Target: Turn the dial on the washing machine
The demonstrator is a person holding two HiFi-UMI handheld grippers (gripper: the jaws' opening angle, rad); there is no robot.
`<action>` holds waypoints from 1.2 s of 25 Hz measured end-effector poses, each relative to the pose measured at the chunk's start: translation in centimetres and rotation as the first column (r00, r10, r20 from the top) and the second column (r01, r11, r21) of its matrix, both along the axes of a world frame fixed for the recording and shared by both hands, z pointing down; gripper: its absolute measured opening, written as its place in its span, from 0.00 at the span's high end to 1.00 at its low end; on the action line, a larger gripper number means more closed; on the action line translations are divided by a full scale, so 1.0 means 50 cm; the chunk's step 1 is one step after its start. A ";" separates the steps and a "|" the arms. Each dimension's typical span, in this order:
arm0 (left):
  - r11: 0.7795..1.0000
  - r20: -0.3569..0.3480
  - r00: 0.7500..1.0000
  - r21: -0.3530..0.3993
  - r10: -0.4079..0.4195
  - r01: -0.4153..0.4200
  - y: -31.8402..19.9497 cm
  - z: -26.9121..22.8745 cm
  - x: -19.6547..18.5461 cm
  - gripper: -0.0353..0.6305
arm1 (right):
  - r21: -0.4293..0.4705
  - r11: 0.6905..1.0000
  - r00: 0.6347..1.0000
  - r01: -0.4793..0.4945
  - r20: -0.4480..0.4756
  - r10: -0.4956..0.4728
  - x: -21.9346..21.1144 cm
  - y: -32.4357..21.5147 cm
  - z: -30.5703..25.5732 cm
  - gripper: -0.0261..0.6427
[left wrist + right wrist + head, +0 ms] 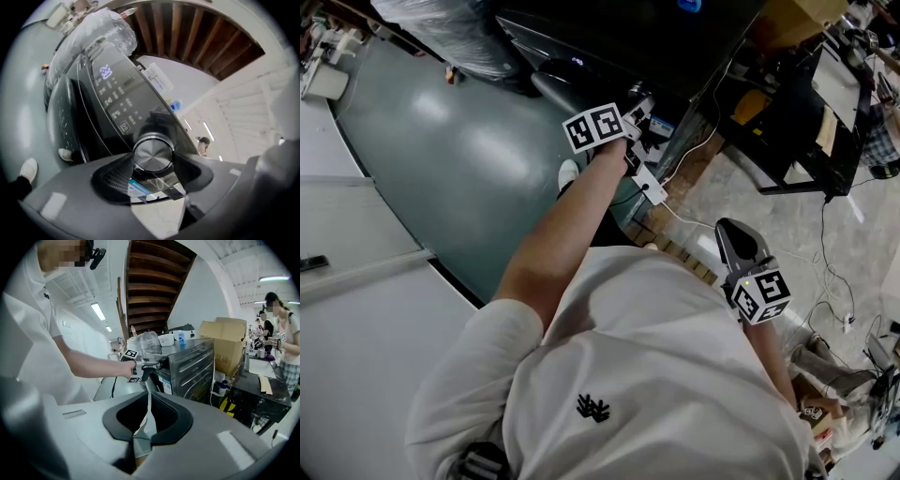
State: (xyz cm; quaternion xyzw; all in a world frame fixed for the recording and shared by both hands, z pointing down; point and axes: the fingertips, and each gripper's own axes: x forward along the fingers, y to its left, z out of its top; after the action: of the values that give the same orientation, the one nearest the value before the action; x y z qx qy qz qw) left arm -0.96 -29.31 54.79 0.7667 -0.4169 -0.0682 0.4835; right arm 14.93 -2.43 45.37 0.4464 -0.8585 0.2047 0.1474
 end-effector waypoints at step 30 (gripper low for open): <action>0.983 -0.379 0.913 -0.160 -0.148 0.093 -0.002 -0.005 -0.021 0.45 | -0.001 1.000 1.000 0.027 0.014 -0.027 -0.018 -0.008 0.004 0.94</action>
State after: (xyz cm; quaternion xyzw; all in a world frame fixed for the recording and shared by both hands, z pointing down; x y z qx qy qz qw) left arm -2.00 -29.41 54.55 0.6752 -0.3627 -0.2200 0.6035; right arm 14.04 -2.85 45.56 0.4334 -0.8653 0.2064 0.1443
